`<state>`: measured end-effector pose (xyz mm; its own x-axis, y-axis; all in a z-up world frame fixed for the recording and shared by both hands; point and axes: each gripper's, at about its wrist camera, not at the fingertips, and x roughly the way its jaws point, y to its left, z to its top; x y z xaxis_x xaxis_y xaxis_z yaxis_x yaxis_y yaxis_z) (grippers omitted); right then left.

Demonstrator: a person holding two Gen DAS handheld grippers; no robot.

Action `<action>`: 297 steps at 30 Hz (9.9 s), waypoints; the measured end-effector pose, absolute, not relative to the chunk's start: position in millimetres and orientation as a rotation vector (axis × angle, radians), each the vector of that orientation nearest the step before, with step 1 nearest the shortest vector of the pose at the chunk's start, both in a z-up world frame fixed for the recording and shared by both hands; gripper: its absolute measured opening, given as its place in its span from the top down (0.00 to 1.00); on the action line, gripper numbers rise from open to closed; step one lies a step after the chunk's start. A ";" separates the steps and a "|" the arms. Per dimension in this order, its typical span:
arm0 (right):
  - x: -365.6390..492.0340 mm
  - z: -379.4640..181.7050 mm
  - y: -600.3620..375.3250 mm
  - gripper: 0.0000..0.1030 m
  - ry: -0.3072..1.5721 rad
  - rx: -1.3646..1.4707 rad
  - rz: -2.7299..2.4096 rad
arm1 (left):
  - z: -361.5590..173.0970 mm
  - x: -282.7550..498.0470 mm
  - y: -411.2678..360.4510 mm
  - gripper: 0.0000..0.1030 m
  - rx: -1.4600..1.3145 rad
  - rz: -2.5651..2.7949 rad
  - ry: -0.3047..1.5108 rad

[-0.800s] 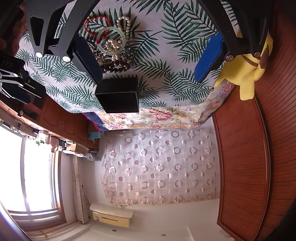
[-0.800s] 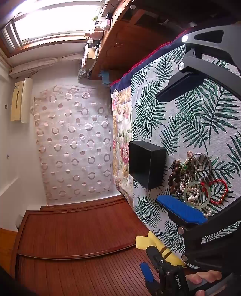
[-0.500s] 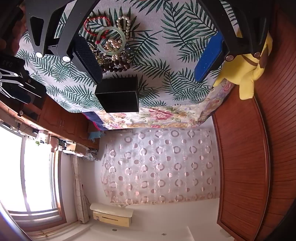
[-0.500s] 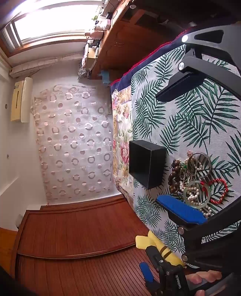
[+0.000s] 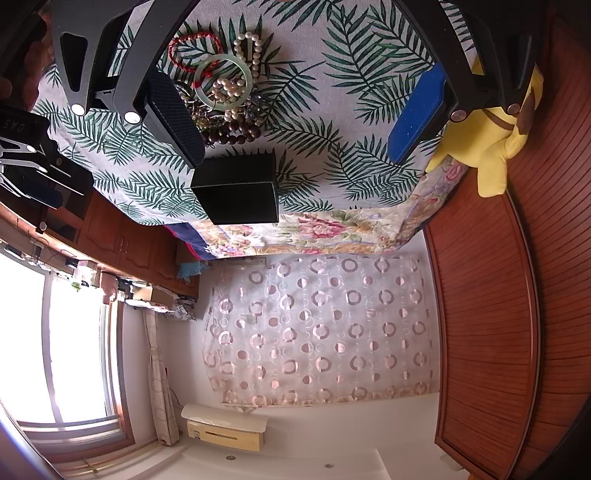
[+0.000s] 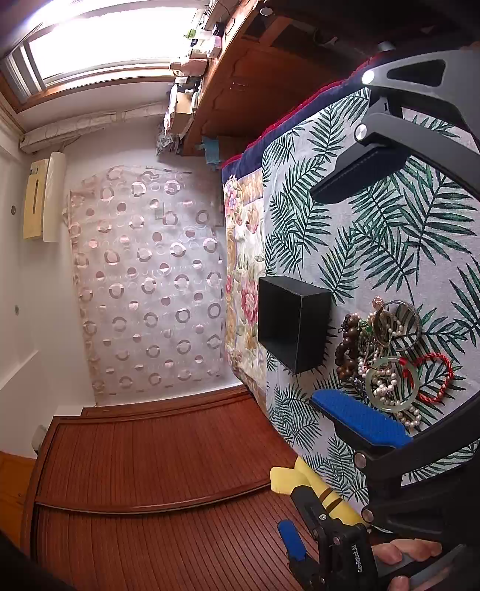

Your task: Organize jewelry

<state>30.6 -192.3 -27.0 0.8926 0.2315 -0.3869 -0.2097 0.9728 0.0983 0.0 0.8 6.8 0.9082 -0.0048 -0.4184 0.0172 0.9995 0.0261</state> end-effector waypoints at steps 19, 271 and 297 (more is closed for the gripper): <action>41.5 -59.5 -184.7 0.14 0.507 0.009 0.358 | -30.4 11.9 6.7 0.07 0.031 -0.055 0.532; 57.9 -54.2 -175.1 0.98 0.629 -0.273 0.577 | 45.4 41.6 -20.7 0.94 0.113 -0.437 0.470; 116.9 2.5 -179.5 0.98 0.515 -0.256 0.508 | 117.4 116.5 -40.0 0.94 0.079 -0.421 0.379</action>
<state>116.9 -179.5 2.5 0.7507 0.3971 -0.5280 -0.5228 0.8457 -0.1072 116.5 -40.0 117.4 0.8439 -0.3838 -0.3748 0.4131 0.9107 -0.0024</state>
